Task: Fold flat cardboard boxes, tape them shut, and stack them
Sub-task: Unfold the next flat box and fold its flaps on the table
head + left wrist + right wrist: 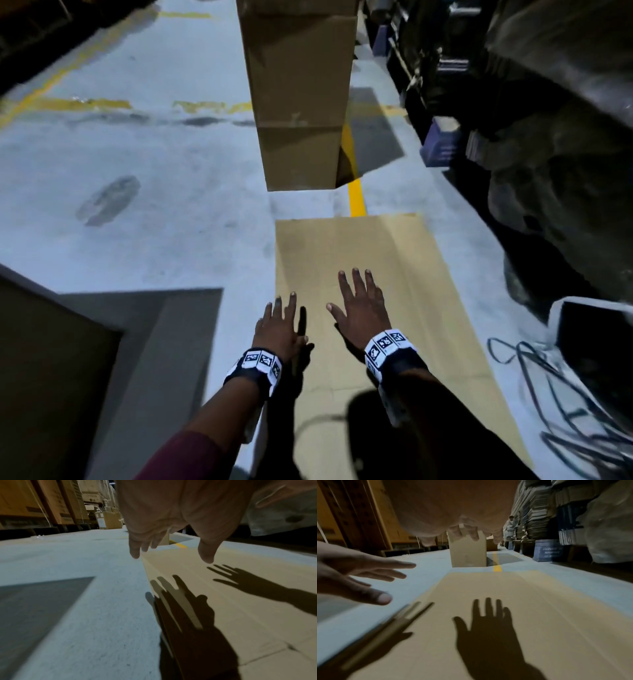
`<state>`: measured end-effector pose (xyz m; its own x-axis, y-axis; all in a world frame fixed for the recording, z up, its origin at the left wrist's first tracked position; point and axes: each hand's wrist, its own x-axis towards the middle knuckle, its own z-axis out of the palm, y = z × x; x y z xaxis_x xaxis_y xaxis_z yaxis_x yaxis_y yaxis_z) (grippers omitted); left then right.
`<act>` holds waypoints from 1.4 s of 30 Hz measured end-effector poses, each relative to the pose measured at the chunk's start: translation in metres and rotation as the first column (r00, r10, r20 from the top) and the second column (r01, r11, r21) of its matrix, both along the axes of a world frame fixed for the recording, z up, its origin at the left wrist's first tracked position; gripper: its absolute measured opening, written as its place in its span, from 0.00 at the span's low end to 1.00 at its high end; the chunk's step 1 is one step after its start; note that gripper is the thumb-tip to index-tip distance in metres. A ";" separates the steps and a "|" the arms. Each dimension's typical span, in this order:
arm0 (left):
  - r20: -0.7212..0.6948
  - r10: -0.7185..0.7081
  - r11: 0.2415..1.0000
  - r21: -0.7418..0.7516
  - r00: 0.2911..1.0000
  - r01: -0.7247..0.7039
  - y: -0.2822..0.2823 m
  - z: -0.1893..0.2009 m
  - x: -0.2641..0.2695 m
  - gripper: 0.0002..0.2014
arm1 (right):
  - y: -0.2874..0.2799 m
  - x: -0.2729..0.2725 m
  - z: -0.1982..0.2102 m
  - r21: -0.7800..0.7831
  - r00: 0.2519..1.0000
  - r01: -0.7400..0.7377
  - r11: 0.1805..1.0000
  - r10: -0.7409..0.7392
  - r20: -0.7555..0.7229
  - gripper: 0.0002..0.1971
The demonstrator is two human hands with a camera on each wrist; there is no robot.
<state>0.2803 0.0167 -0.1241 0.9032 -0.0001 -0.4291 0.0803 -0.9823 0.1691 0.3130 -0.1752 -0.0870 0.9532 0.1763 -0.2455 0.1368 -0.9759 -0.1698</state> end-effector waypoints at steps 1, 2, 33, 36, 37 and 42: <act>-0.040 0.057 0.998 -0.015 0.998 -0.058 -0.001 -0.015 0.003 0.54 | 0.002 0.005 -0.014 -0.037 0.999 -0.029 0.999 0.028 -0.015 0.39; -0.083 0.131 0.990 -0.039 0.988 -0.135 -0.003 -0.025 0.007 0.56 | 0.005 0.011 -0.021 -0.055 0.998 -0.052 0.997 0.051 -0.025 0.39; 0.235 0.158 0.822 -0.569 0.959 0.004 -0.037 0.546 -0.036 0.35 | 0.013 0.064 0.558 -0.468 0.677 -0.671 0.575 0.733 -0.071 0.13; 0.450 -0.049 0.902 -0.364 0.892 0.233 -0.017 0.627 -0.030 0.34 | 0.002 0.057 0.645 -0.453 0.652 -0.687 0.567 0.757 -0.040 0.21; 0.515 -0.148 0.918 -0.246 0.844 0.311 -0.012 0.655 -0.026 0.33 | -0.002 0.053 0.670 -0.466 0.661 -0.669 0.579 0.751 -0.017 0.24; 0.454 -0.308 0.950 0.100 0.836 0.295 0.003 0.794 -0.006 0.45 | 0.002 0.035 0.795 -0.497 0.771 -0.492 0.715 0.623 0.134 0.28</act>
<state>0.2741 0.0197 0.6695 0.9535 -0.2998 0.0302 -0.3013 -0.9494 0.0884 0.3477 -0.1728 0.7081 0.7475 0.6419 -0.1708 0.6541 -0.6664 0.3579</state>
